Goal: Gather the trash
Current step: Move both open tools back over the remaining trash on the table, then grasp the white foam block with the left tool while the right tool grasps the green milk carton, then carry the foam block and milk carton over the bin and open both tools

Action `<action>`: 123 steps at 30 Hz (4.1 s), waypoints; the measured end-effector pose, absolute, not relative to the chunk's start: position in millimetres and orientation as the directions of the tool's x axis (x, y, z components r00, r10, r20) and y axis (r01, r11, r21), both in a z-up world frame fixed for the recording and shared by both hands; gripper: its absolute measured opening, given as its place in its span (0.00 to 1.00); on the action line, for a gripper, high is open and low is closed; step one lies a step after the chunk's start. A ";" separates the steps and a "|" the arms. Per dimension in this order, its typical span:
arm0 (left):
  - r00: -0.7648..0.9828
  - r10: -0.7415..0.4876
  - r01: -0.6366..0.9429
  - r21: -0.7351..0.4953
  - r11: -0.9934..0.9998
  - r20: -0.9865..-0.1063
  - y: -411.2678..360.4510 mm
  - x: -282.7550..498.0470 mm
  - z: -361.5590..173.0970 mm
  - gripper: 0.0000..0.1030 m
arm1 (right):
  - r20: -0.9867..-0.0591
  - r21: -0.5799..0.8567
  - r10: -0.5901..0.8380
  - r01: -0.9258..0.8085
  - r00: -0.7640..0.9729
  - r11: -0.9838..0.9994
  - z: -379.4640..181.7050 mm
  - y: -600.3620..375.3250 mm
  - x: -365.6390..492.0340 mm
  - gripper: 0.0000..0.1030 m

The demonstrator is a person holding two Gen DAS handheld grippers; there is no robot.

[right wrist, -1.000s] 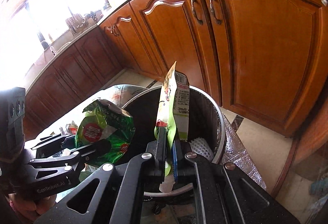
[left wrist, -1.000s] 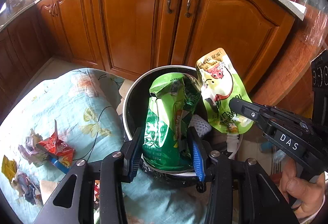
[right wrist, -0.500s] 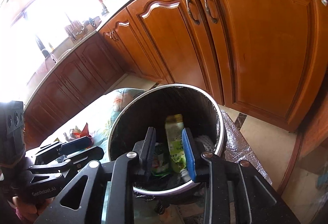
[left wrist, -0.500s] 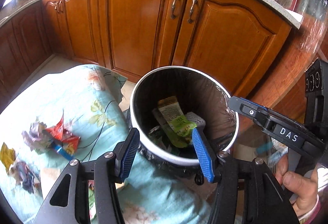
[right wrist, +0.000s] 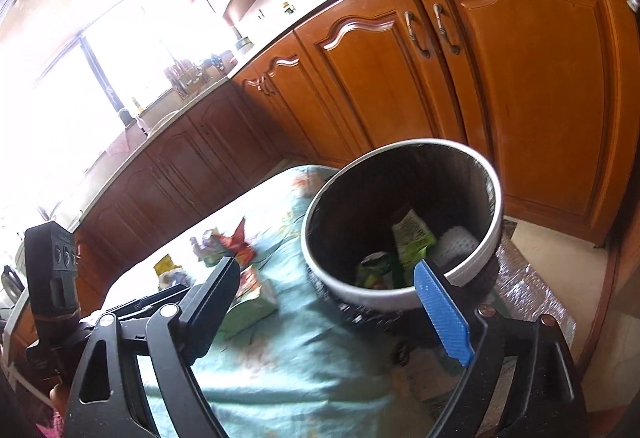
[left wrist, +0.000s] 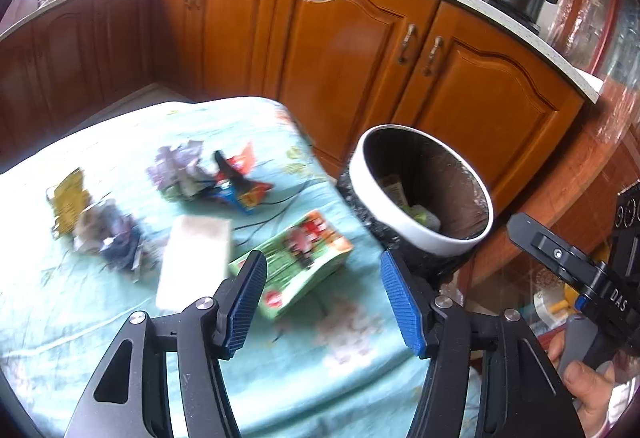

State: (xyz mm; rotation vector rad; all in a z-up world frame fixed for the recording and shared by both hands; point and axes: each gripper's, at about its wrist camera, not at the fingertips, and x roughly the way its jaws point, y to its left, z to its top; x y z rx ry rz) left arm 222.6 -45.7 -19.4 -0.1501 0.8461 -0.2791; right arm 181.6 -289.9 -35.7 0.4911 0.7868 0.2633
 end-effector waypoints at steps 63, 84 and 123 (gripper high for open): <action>0.556 -0.229 0.145 -0.178 0.973 -0.799 2.4 262.8 -84.2 0.47 | -0.733 0.469 0.514 -0.215 0.445 0.856 -90.7 -181.3 238.5 0.11; 0.614 -0.228 0.071 -0.234 0.970 -0.756 49.7 215.6 -59.9 0.46 | -0.761 0.326 0.466 -0.355 0.451 0.876 -56.1 -171.9 177.9 0.57; 0.575 -0.387 0.338 -0.221 0.915 -0.721 -68.5 233.2 -20.7 0.46 | -0.706 0.389 0.348 -0.072 0.617 0.918 -45.9 -289.6 185.0 0.43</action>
